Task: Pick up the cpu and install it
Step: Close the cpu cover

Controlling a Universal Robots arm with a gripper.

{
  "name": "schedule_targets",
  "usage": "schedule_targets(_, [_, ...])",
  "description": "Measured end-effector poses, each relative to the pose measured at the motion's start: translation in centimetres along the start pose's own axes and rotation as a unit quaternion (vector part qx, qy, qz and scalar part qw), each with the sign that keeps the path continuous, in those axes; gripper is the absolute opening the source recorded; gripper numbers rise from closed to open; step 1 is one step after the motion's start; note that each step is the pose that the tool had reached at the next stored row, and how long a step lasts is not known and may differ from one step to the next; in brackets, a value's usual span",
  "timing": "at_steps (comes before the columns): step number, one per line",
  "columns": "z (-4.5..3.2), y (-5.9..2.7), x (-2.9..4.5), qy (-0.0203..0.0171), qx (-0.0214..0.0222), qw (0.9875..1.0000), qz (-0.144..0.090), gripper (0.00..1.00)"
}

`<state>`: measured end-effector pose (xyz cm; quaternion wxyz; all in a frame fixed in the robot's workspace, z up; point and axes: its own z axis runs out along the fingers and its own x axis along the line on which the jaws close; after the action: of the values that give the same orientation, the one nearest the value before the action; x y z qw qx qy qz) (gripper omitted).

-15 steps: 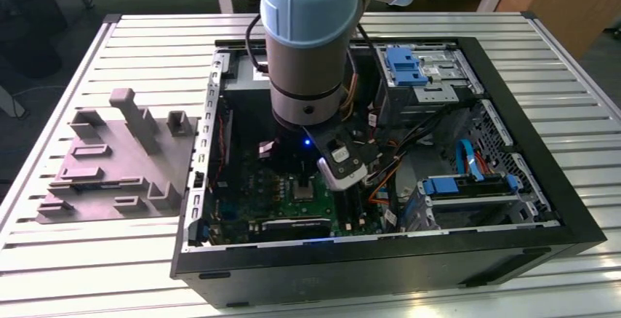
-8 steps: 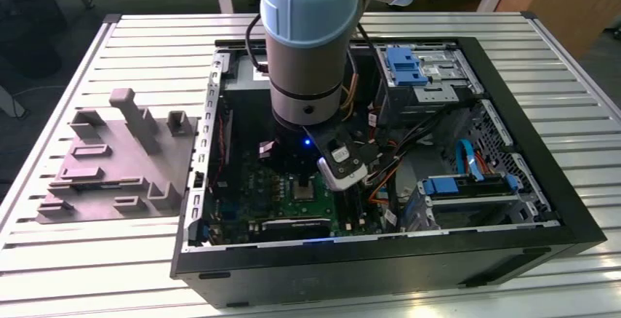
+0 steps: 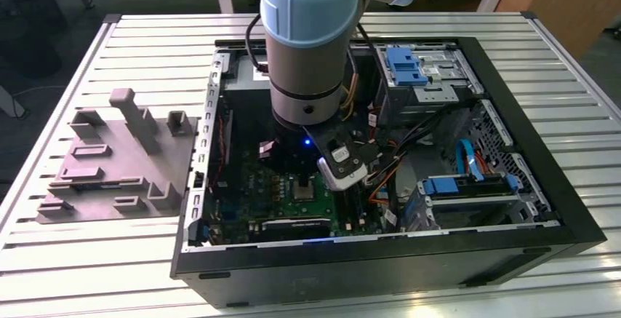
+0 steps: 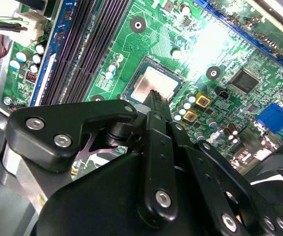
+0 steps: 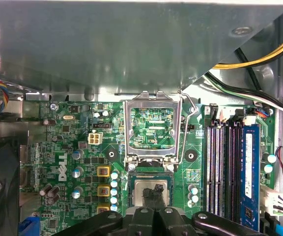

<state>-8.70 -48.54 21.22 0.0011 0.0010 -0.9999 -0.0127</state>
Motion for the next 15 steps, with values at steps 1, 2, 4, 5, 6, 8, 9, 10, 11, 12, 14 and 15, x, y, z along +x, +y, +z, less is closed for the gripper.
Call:
schedule_targets(1, [0.0,0.0,0.0,0.0,0.0,1.0,0.0,0.11])
schedule_targets(2, [0.0,0.0,0.0,0.0,0.0,1.0,0.0,0.11])
schedule_targets(4, [-0.02,0.0,0.0,0.0,0.0,1.0,0.0,0.11])
schedule_targets(5, [-0.16,0.0,0.0,0.0001,0.0003,1.0,0.0,0.11])
schedule_targets(6, [-0.35,0.02,0.0,0.0001,0.0002,1.0,0.0,0.11])
schedule_targets(8, [-0.85,0.04,0.0,0.0,0.0,1.0,0.0,0.11])
schedule_targets(9, [-1.23,0.07,0.0,-0.0001,0.0,1.0,0.0,0.11])
schedule_targets(10, [-1.55,0.08,0.01,-0.0002,0.0,1.0,0.0,0.11])
schedule_targets(11, [-1.85,0.09,0.01,-0.0003,0.0,1.0,0.0,0.11])
schedule_targets(12, [-2.15,0.1,0.01,-0.0003,0.0,1.0,0.0,0.11])
schedule_targets(14, [-2.92,0.13,0.02,-0.0003,0.0,1.0,0.0,0.11])
schedule_targets(15, [-3.33,0.16,0.02,-0.0003,0.0001,1.0,0.0,0.11])
